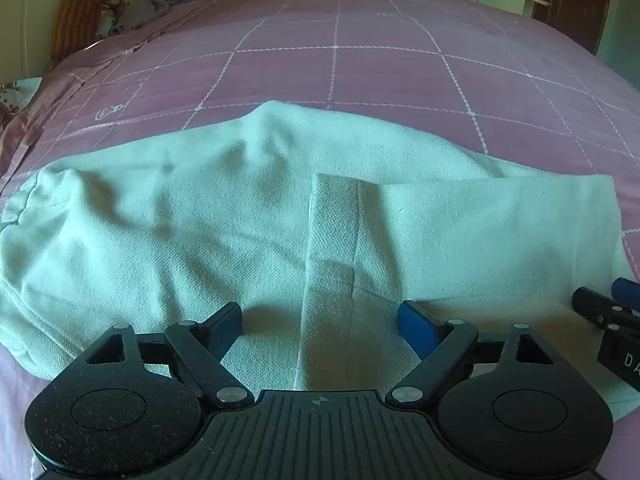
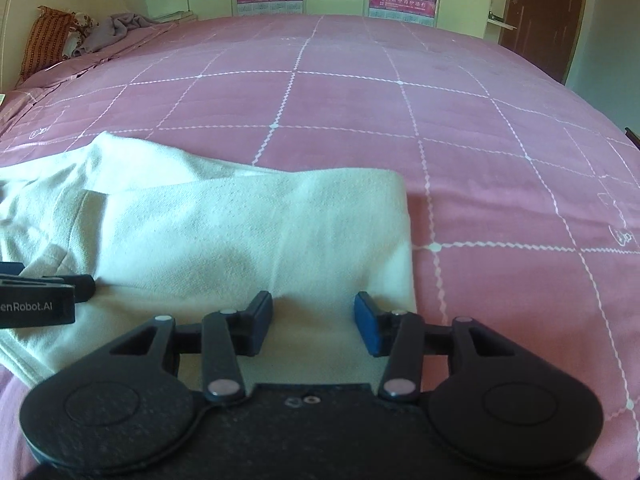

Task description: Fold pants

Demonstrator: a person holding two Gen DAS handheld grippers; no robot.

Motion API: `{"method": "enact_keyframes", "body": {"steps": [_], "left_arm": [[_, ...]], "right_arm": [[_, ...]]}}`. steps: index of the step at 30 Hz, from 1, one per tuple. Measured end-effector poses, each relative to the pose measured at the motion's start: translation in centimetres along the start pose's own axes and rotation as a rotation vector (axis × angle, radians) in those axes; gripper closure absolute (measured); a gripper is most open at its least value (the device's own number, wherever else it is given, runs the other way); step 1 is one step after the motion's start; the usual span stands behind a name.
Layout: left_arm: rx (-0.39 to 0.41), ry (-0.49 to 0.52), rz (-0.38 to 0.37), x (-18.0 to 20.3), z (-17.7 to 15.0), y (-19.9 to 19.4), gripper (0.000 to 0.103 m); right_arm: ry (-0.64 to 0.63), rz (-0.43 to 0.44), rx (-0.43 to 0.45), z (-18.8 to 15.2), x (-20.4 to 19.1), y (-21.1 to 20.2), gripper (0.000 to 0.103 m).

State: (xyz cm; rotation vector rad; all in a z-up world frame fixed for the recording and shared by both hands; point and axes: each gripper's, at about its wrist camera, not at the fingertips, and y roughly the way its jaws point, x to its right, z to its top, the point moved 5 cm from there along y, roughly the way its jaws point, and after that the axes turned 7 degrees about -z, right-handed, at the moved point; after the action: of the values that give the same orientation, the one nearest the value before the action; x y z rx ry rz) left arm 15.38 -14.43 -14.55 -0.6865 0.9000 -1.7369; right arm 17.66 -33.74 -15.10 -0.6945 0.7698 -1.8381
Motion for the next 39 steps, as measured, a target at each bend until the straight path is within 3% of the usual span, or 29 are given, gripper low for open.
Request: {"method": "enact_keyframes", "body": {"steps": [10, 15, 21, 23, 24, 25, 26, 29, 31, 35, 39], "left_arm": [[0.012, 0.029, -0.007, -0.5, -2.8, -2.4, 0.018], [0.047, -0.069, -0.003, -2.9, -3.1, -5.2, 0.018], [0.065, -0.12, 0.053, -6.5, -3.4, -6.5, 0.017], [0.011, -0.119, 0.059, -7.2, -3.9, -5.5, 0.017], [-0.035, -0.112, 0.062, -7.5, -4.5, -4.6, 0.017], [-0.048, -0.117, 0.054, -7.7, -4.9, -4.2, 0.017], [-0.039, -0.128, 0.044, -8.0, -5.1, -4.2, 0.017], [-0.023, -0.145, 0.033, -8.5, -5.2, -4.9, 0.017], [-0.005, -0.155, 0.028, -9.1, -5.1, -5.6, 0.017], [0.015, -0.258, -0.005, -11.6, -5.5, -6.9, 0.017], [0.008, -0.395, -0.018, -15.0, -6.9, -7.1, 0.017]], "right_arm": [[-0.05, 0.021, 0.026, -3.0, -1.0, -3.2, 0.056], [-0.026, 0.06, 0.005, -2.7, -1.2, -4.7, 0.056], [0.021, 0.164, 0.06, -1.2, -4.4, -6.3, 0.056], [0.04, 0.194, 0.045, -1.1, -5.9, -5.9, 0.052], [0.056, 0.212, 0.025, -1.3, -6.5, -5.5, 0.045], [0.067, 0.225, -0.008, -1.7, -7.1, -4.9, 0.033], [0.041, 0.217, -0.036, -2.2, -8.0, -4.3, 0.029], [-0.122, 0.149, -0.005, -2.9, -10.2, -4.8, 0.024], [-0.086, 0.189, 0.022, -2.6, -10.3, -5.9, 0.028], [-0.033, 0.241, 0.062, -1.3, -10.9, -7.2, 0.028], [-0.018, 0.288, 0.041, -1.1, -12.1, -7.1, 0.028]]}}
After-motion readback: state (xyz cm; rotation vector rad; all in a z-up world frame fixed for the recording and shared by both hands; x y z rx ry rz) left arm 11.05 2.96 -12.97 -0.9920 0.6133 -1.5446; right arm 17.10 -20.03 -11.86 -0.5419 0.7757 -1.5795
